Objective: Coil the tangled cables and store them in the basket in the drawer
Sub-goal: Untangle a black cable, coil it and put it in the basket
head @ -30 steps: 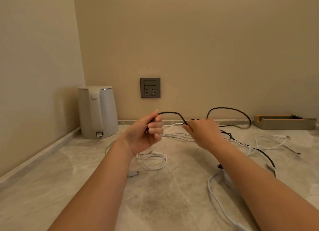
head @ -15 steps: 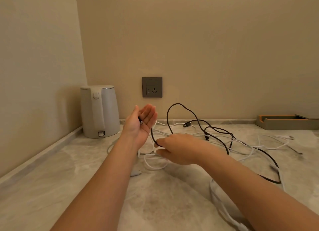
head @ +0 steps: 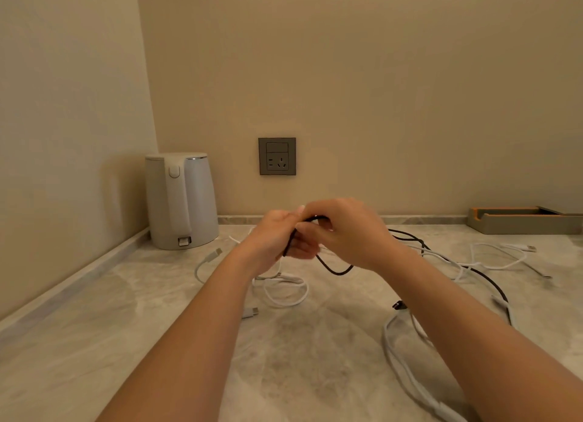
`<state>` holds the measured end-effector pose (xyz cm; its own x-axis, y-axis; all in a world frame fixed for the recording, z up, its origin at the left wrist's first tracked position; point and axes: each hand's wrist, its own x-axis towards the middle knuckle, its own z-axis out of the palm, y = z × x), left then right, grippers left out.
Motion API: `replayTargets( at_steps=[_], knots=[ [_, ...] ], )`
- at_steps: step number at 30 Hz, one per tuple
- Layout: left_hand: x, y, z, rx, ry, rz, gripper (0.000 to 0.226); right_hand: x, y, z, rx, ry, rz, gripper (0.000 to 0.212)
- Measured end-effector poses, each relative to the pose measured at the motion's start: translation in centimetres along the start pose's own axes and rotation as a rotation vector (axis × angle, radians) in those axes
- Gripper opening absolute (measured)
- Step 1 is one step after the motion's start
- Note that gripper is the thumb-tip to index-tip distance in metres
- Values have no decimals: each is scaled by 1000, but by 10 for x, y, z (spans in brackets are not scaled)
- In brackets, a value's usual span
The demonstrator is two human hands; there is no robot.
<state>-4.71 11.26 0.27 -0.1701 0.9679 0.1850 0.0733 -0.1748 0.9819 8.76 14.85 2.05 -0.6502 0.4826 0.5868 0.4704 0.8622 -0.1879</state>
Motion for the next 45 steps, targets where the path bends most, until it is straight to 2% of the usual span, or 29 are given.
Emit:
replayTargets(
  at_steps=[2,4,6,9,13,19,23,27,29,31,33,35,39,42,45],
  knots=[
    [-3,1,3,25,-96,-54,44,0,6,0,-11,47,19,12],
    [-5,2,3,1,-171,-95,46,2,11,1,80,54,28,20],
    [-6,2,2,-51,-271,-143,49,5,16,2,237,60,37,20],
    [-5,3,2,-162,-430,-218,62,8,28,2,505,52,52,6],
    [-3,3,1,-278,-546,-260,57,7,34,7,745,12,121,7],
    [-6,5,4,-345,-577,-189,49,11,31,25,1093,64,186,12],
    [-4,6,7,-512,-509,-113,44,11,29,42,1181,-4,362,38],
    [1,10,0,-769,-375,-56,54,9,30,58,1051,-226,445,72],
    [2,11,-4,-868,-285,-31,59,5,29,59,998,-301,440,65],
    [3,12,-9,-952,-180,5,55,2,27,56,954,-337,386,40],
    [4,14,-13,-1019,-91,39,48,2,26,54,805,-303,286,26],
    [4,14,-17,-1072,-19,72,41,4,28,53,513,-220,187,24],
    [6,13,-22,-1131,101,119,37,2,32,43,3,-198,83,25],
    [8,11,-27,-1176,180,142,37,-1,21,40,-242,-234,-3,30],
    [13,7,-33,-1172,272,147,36,-3,3,35,-317,-300,-87,29]
  ],
)
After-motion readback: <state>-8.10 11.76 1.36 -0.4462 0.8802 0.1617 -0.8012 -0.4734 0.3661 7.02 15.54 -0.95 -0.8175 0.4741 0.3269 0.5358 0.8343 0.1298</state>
